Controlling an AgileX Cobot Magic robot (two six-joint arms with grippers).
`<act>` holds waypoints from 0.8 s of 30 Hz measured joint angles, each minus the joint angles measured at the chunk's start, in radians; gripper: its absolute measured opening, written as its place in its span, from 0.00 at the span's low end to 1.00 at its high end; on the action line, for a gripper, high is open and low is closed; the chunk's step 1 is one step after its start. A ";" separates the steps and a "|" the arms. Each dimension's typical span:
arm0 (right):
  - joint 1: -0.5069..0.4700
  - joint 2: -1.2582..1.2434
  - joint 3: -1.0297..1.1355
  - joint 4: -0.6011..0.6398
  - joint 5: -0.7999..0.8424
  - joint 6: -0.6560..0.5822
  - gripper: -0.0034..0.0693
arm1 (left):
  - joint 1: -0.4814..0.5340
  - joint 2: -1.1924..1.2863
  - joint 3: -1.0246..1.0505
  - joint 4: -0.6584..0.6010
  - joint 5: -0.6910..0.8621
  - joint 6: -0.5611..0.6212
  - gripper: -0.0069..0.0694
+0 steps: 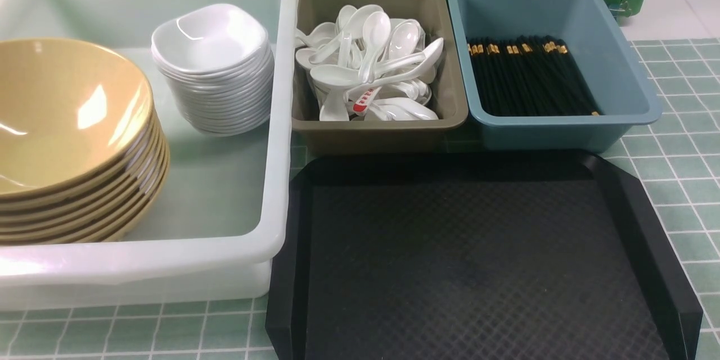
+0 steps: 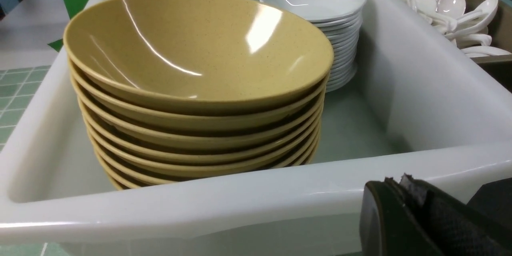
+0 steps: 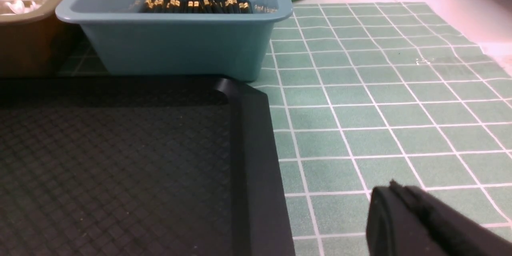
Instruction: On blue table put chopsticks spoon bowls plates into blue grey white boxes.
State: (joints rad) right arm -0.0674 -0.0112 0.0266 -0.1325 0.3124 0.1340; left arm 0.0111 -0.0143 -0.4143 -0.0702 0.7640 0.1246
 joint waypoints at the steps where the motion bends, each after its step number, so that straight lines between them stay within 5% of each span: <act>1: 0.000 0.000 0.000 0.000 0.000 0.000 0.10 | 0.000 0.000 0.021 -0.001 -0.043 0.000 0.08; 9: 0.000 0.000 0.000 0.000 0.000 0.001 0.11 | 0.021 0.000 0.365 0.052 -0.626 -0.092 0.08; 24: 0.000 0.000 0.000 0.000 0.001 0.001 0.11 | -0.048 0.000 0.441 0.084 -0.459 -0.225 0.07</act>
State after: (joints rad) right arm -0.0674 -0.0114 0.0266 -0.1325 0.3137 0.1347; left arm -0.0369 -0.0143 0.0266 0.0142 0.3051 -0.1004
